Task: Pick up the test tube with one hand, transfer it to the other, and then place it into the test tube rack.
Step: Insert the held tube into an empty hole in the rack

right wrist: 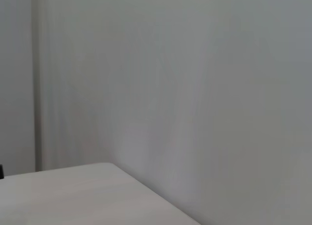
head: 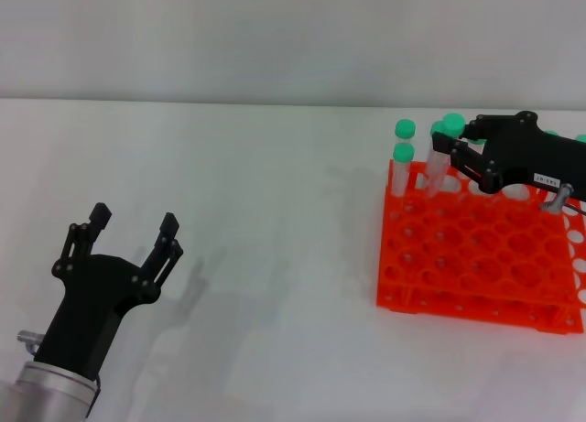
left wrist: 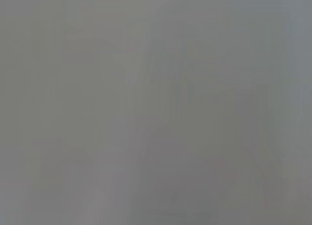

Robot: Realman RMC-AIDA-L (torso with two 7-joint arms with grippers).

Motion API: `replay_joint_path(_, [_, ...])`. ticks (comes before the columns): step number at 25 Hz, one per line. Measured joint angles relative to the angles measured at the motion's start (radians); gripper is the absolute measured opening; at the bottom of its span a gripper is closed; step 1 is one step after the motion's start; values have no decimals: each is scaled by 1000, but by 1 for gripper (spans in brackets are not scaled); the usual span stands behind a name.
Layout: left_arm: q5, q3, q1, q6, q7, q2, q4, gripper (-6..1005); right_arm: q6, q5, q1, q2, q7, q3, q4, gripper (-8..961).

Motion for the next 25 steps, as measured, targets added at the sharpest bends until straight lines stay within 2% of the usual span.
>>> replay_joint_path(25, [3,6,-2,3,-8,2,0,864,-137,4,62,5,-6,-65,115,247])
